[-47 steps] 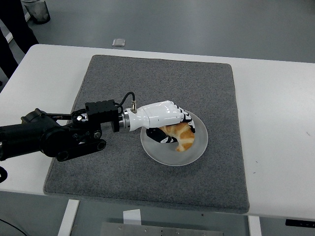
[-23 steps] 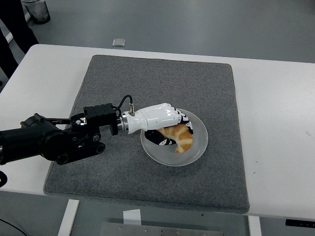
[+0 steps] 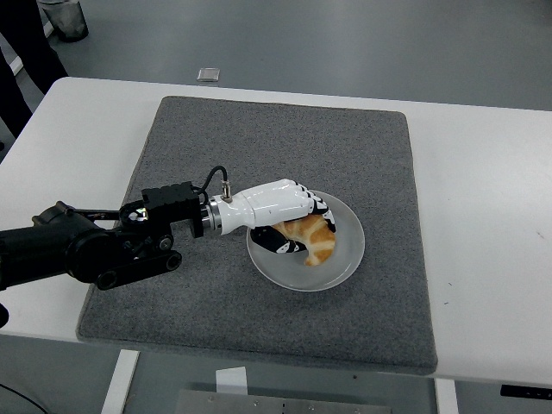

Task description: Place the bread on the plate

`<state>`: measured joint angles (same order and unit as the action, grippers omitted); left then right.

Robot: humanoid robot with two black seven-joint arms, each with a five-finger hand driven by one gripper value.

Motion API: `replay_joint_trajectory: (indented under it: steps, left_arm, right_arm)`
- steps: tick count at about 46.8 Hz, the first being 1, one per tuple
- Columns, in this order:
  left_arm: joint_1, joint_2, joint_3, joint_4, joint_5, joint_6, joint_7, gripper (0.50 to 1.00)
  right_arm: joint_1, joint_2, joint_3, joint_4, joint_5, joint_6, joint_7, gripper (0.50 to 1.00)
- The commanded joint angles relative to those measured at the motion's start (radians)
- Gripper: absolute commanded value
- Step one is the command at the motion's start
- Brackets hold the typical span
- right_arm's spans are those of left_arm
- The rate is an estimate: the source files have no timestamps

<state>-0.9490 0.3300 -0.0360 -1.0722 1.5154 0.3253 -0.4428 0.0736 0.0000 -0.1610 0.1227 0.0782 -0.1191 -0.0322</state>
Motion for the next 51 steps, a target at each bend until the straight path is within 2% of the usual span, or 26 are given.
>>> replay_joint_trajectory:
  steps: [1, 9, 13, 17, 28, 34, 44, 51]
  left_arm:
    - [0.001, 0.001, -0.001, -0.002, -0.001, 0.000, -0.001, 0.707]
    - [0.001, 0.003, -0.002, -0.003, -0.009, 0.001, -0.001, 0.737]
    - [0.000, 0.004, -0.002, -0.012, -0.027, 0.001, 0.001, 0.776]
    - [0.000, 0.009, -0.002, -0.025, -0.046, 0.001, 0.001, 0.840]
    - [0.001, 0.024, -0.001, -0.028, -0.066, 0.001, 0.001, 0.915]
    - [0.001, 0.030, -0.001, -0.031, -0.066, 0.001, 0.001, 0.932]
    - [0.003, 0.037, -0.005, -0.035, -0.069, 0.001, 0.001, 0.932]
    - [0.001, 0.070, -0.033, -0.097, -0.115, -0.005, 0.001, 0.951]
  right_arm:
    - [0.000, 0.000, 0.000, 0.000, 0.000, -0.001, 0.000, 0.952]
    - [0.000, 0.000, 0.000, 0.000, 0.000, -0.001, 0.000, 0.952]
    - [0.000, 0.000, 0.000, 0.000, 0.000, -0.001, 0.000, 0.952]
    - [0.000, 0.000, 0.000, 0.000, 0.000, -0.001, 0.000, 0.952]
    - [0.000, 0.000, 0.000, 0.000, 0.000, -0.001, 0.000, 0.952]
    - [0.000, 0.000, 0.000, 0.000, 0.000, -0.001, 0.000, 0.952]
    - [0.000, 0.000, 0.000, 0.000, 0.000, -0.001, 0.000, 0.952]
    - [0.000, 0.000, 0.000, 0.000, 0.000, -0.001, 0.000, 0.952]
